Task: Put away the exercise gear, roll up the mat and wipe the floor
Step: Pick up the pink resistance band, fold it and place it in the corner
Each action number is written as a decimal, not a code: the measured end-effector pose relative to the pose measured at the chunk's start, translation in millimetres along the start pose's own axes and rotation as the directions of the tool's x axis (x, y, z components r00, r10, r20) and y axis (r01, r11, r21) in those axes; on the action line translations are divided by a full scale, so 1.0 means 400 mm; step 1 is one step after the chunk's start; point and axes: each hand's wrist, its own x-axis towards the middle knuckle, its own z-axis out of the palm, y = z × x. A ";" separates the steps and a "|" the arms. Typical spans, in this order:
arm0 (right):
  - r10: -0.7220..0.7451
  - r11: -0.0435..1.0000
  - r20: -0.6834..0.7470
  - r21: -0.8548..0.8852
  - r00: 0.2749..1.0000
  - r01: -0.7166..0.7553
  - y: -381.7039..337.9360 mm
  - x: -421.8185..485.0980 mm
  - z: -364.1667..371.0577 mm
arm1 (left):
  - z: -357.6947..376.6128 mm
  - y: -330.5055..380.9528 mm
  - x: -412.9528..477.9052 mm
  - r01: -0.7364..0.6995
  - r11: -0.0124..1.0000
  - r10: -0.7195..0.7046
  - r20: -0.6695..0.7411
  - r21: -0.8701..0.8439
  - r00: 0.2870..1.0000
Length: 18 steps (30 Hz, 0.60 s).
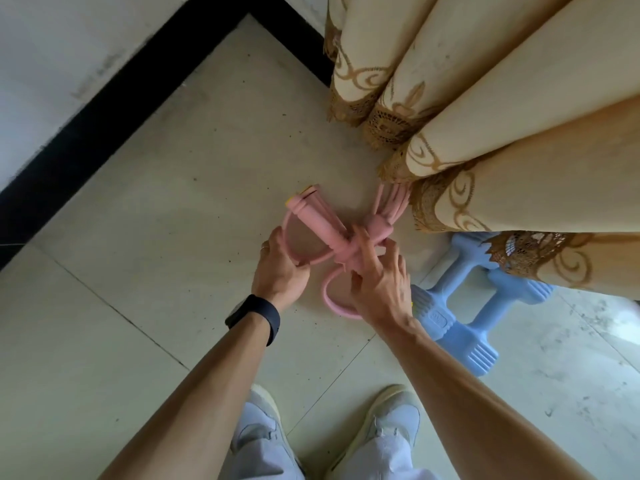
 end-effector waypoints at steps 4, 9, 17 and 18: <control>-0.054 0.998 0.103 0.048 0.993 0.049 0.021 0.005 0.016 | 0.006 0.011 0.007 0.033 0.999 -0.034 0.018 0.024 0.999; -0.049 0.994 0.194 -0.082 0.980 0.066 0.017 0.039 -0.006 | -0.014 0.008 0.003 -0.018 0.994 0.020 -0.008 0.109 1.000; -0.075 0.993 0.193 -0.072 0.978 0.090 -0.032 -0.091 -0.058 | -0.072 0.036 -0.081 -0.082 0.951 0.053 0.104 0.299 0.993; -0.070 0.994 0.202 -0.073 0.977 0.086 -0.043 -0.105 -0.071 | -0.082 0.044 -0.097 -0.090 0.946 0.054 0.119 0.313 0.991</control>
